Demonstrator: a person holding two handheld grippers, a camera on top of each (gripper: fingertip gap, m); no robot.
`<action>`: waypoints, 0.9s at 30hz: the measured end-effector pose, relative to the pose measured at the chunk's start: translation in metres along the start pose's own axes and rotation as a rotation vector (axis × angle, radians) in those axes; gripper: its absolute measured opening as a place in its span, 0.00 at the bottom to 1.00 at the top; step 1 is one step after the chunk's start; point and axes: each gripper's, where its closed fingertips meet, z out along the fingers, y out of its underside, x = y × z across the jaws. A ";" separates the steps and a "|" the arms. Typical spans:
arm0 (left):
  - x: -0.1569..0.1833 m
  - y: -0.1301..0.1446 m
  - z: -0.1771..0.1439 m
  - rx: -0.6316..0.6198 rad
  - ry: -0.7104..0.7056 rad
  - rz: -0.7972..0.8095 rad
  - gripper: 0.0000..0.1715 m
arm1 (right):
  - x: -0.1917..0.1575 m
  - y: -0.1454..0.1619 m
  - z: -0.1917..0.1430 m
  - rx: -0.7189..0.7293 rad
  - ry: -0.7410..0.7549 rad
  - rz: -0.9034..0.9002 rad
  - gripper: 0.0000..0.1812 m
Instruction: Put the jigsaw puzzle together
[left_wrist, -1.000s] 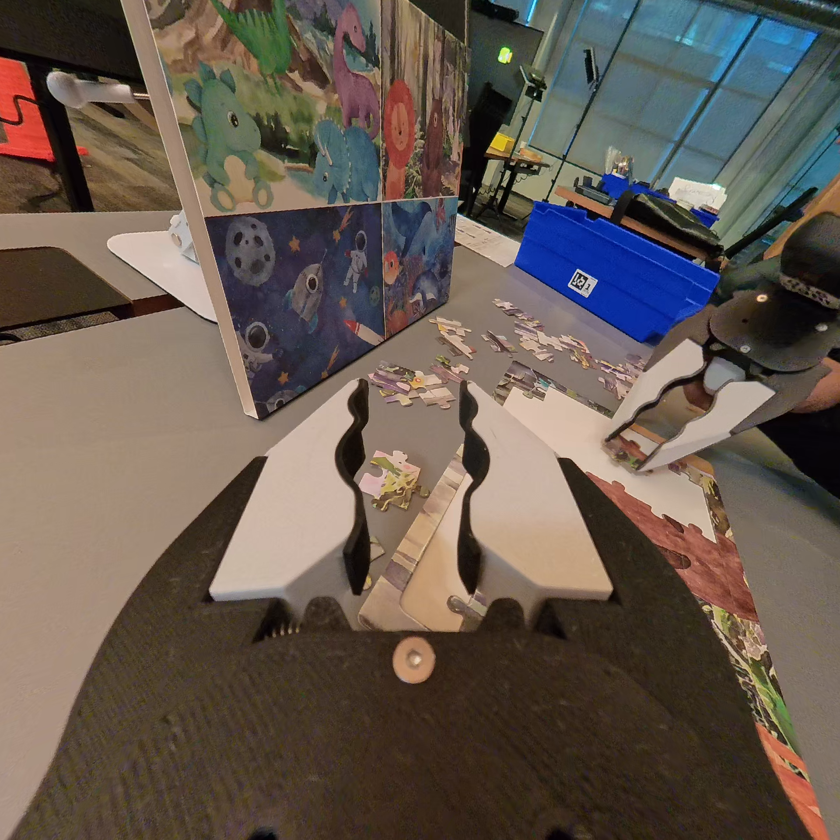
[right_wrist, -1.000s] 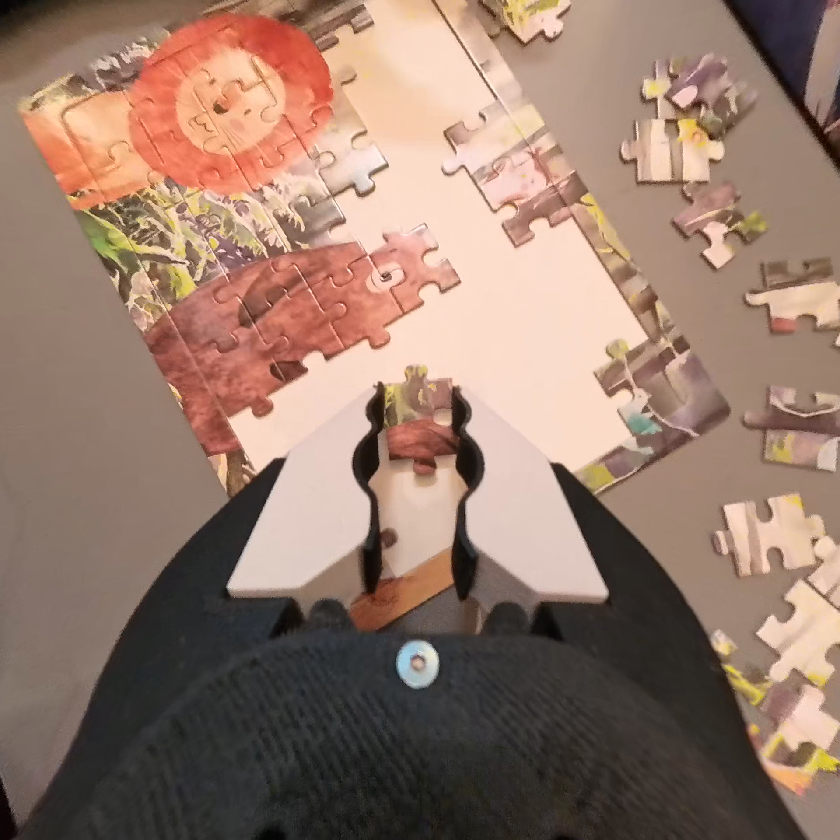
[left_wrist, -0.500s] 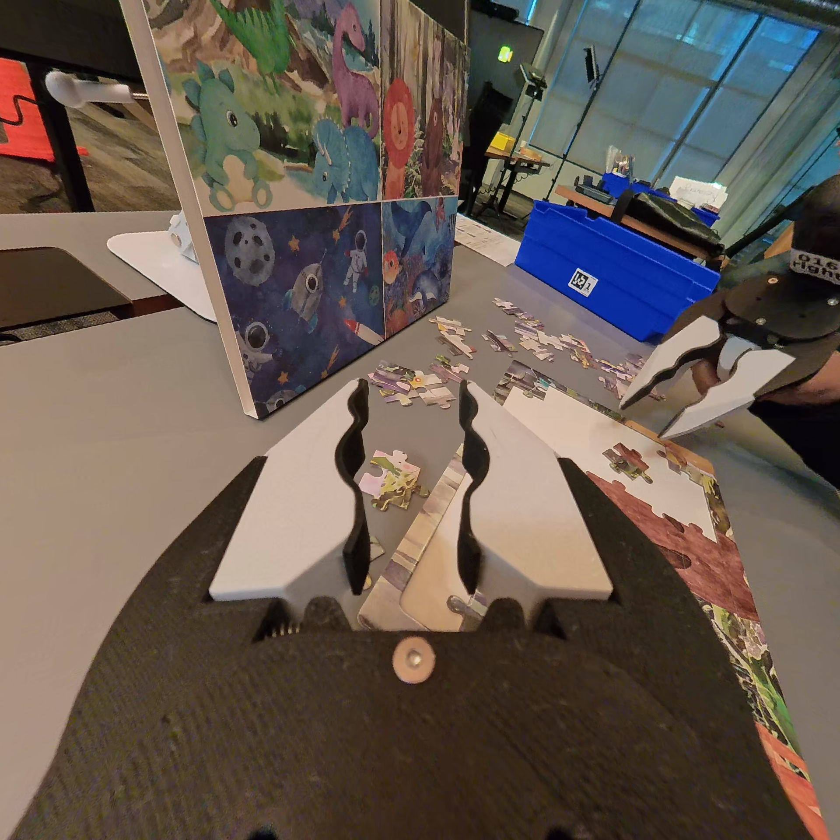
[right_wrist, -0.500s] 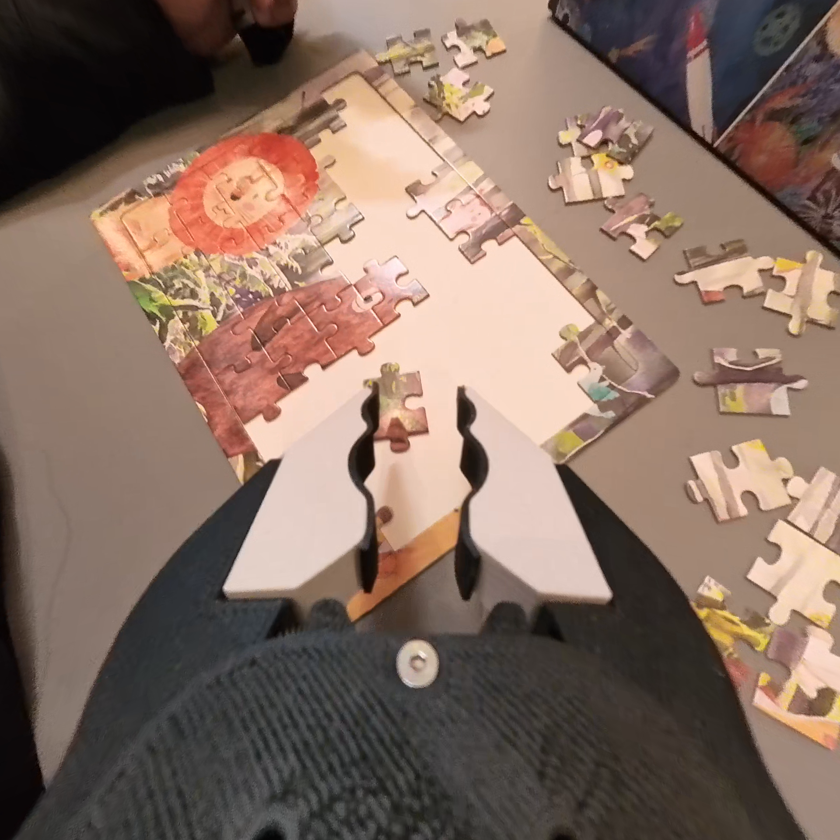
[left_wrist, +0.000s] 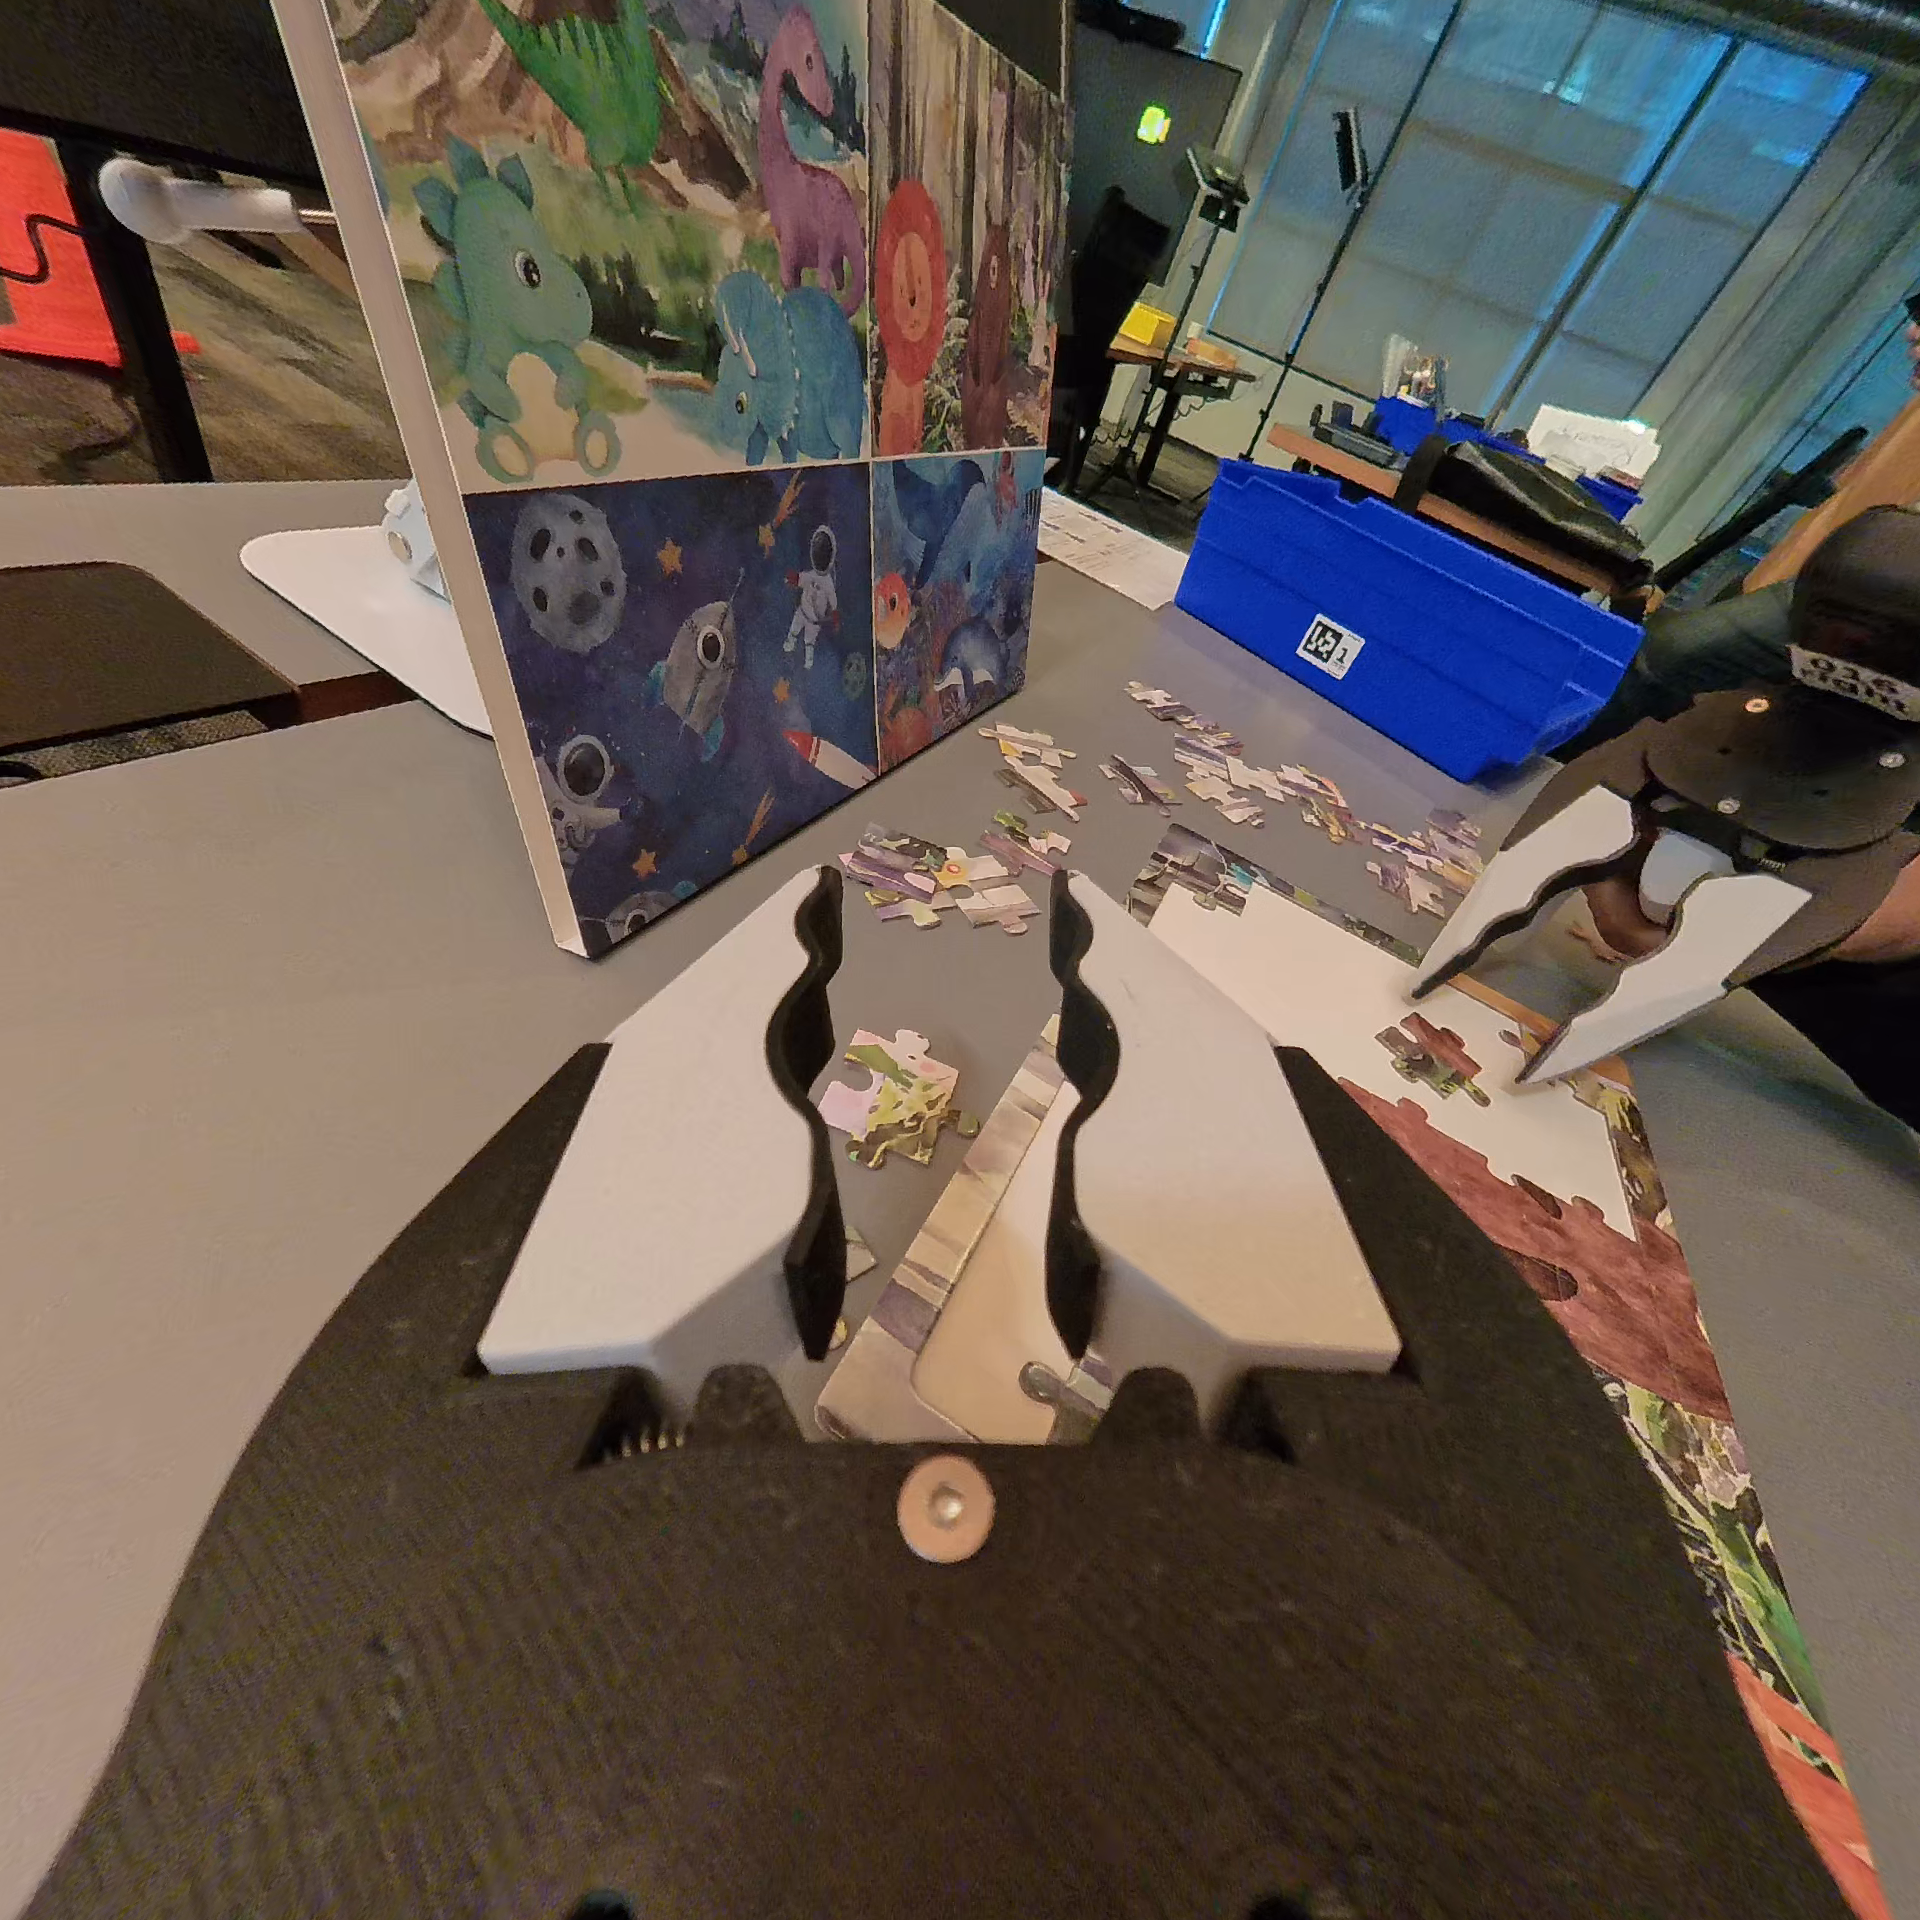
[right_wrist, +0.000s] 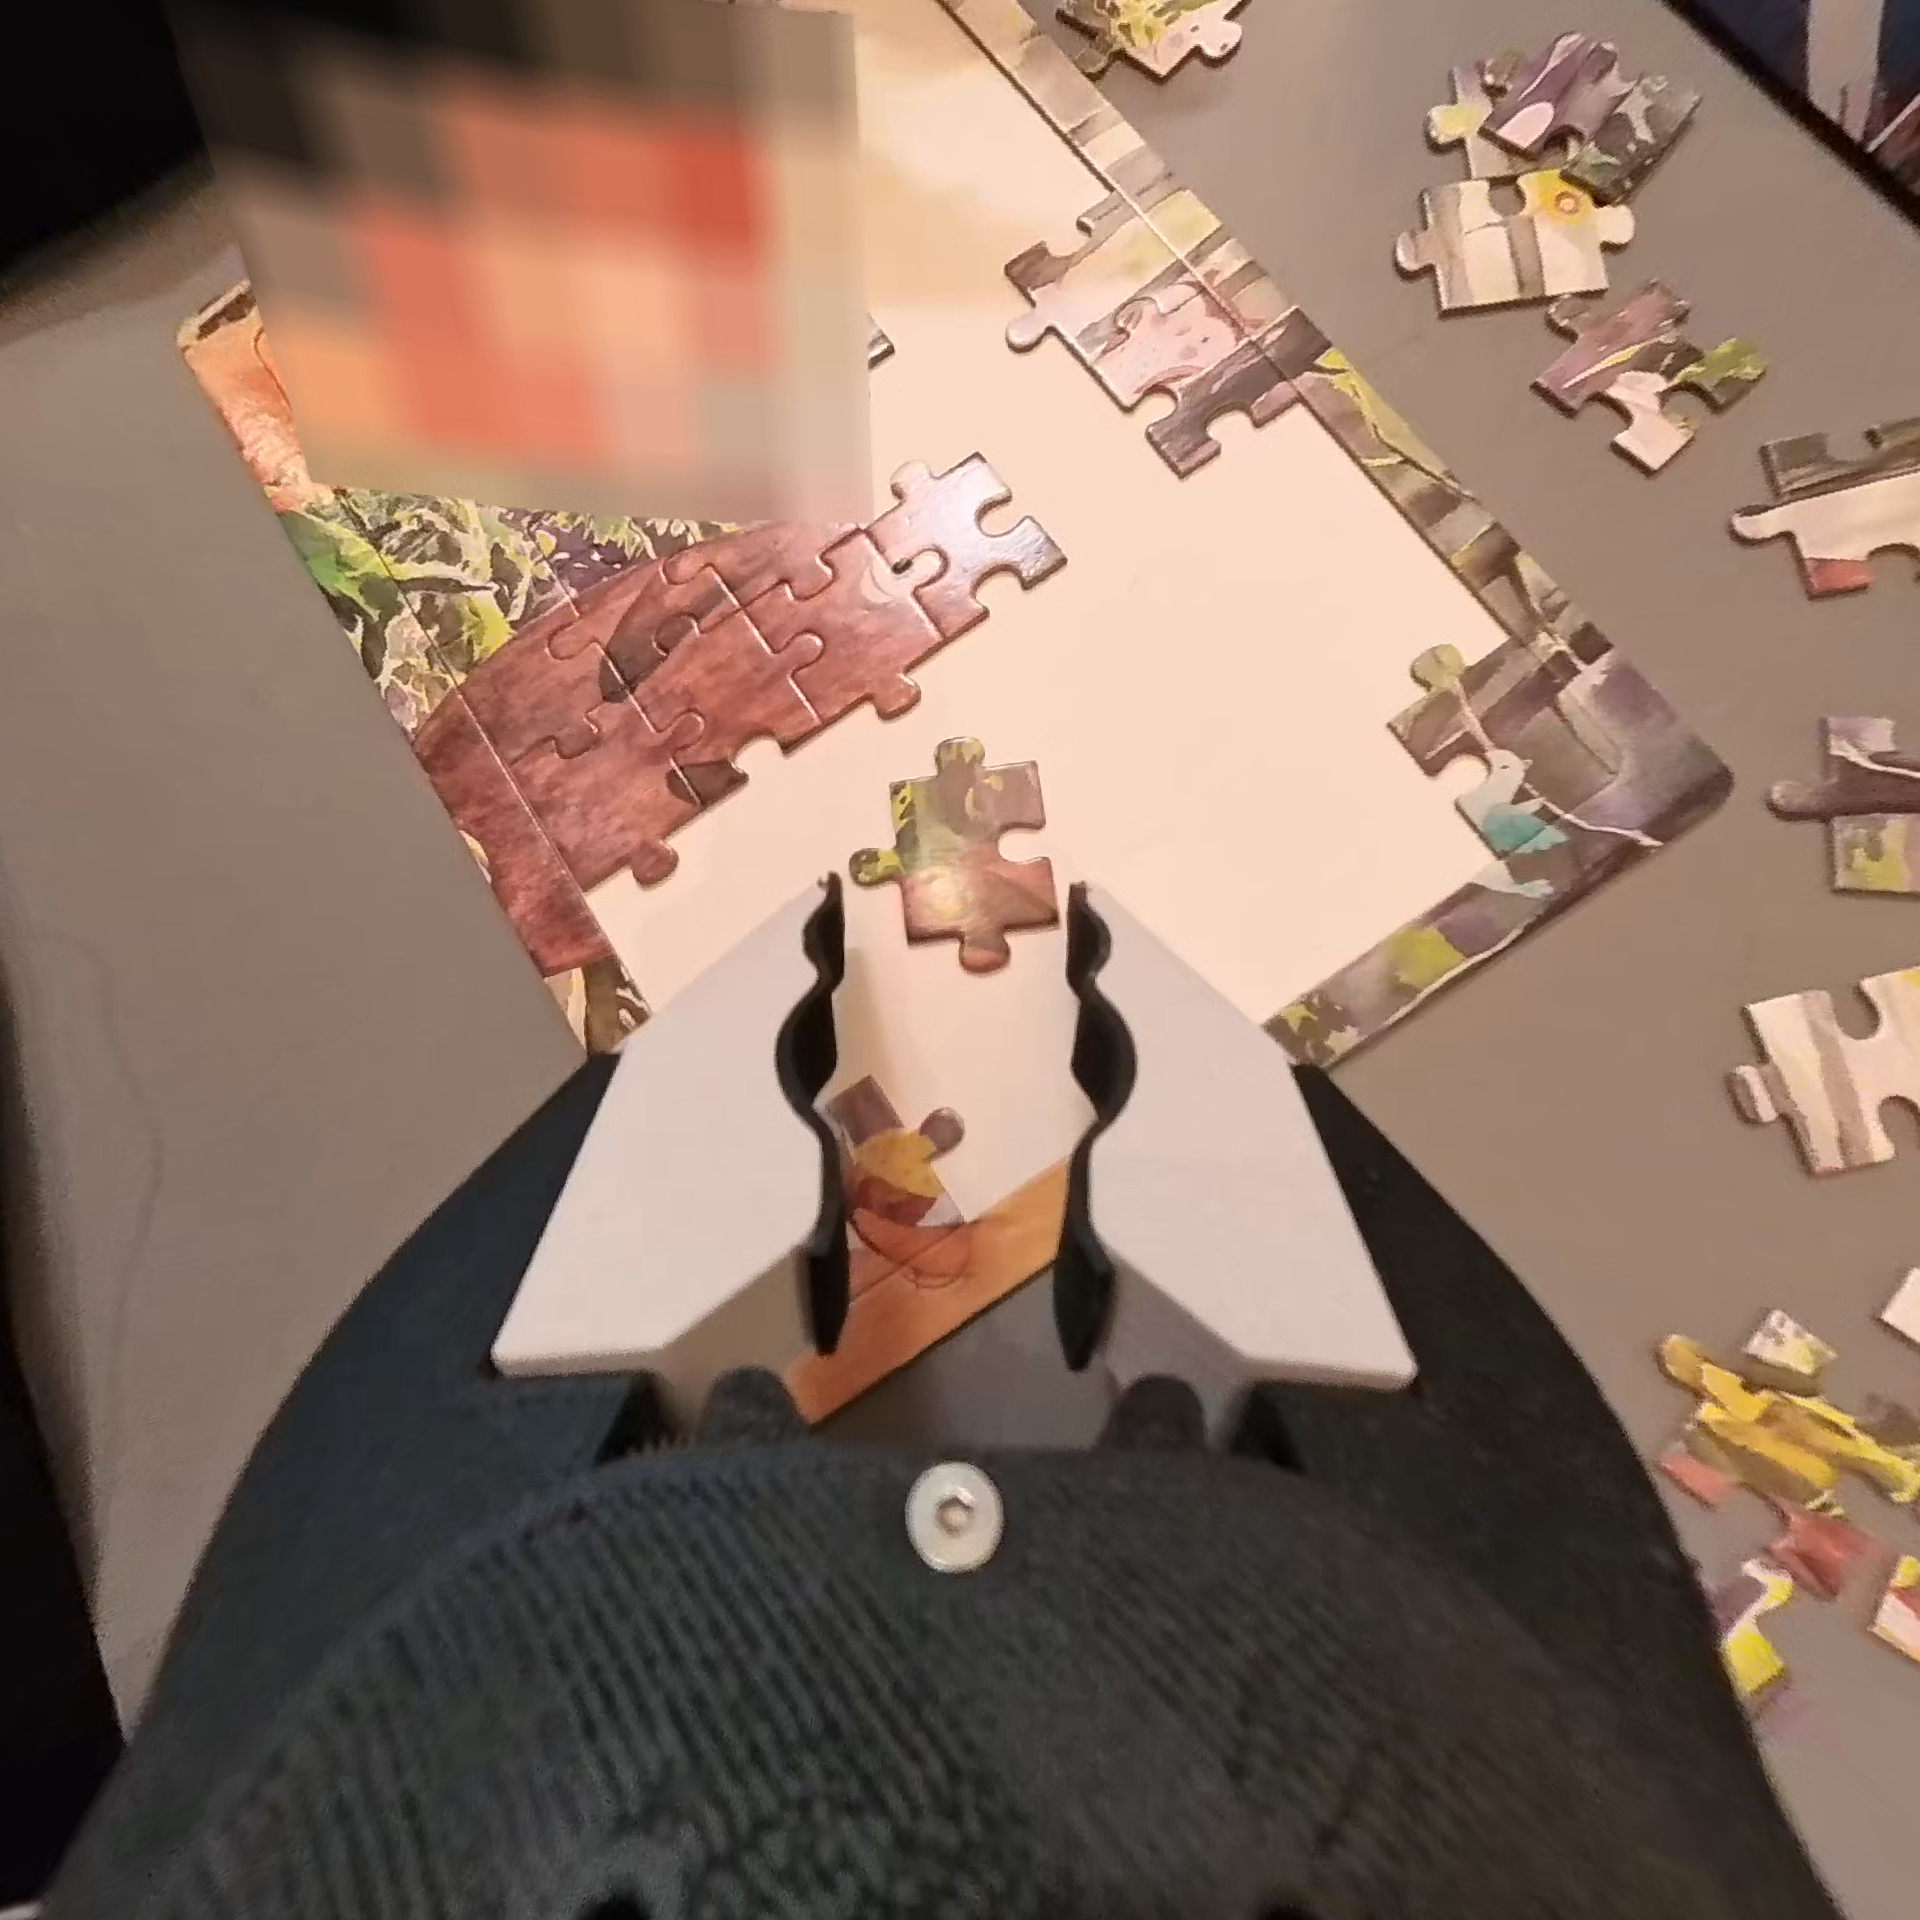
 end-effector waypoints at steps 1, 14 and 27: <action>0.000 0.000 0.000 0.000 0.000 0.000 0.22 | 0.000 0.002 0.001 -0.008 0.002 -0.003 0.23; 0.000 0.000 0.000 0.000 0.000 0.000 0.22 | -0.027 0.015 -0.005 -0.071 -0.130 0.008 0.15; 0.000 0.000 0.000 0.002 -0.002 0.003 0.22 | -0.022 0.002 -0.001 0.011 -0.141 0.025 0.27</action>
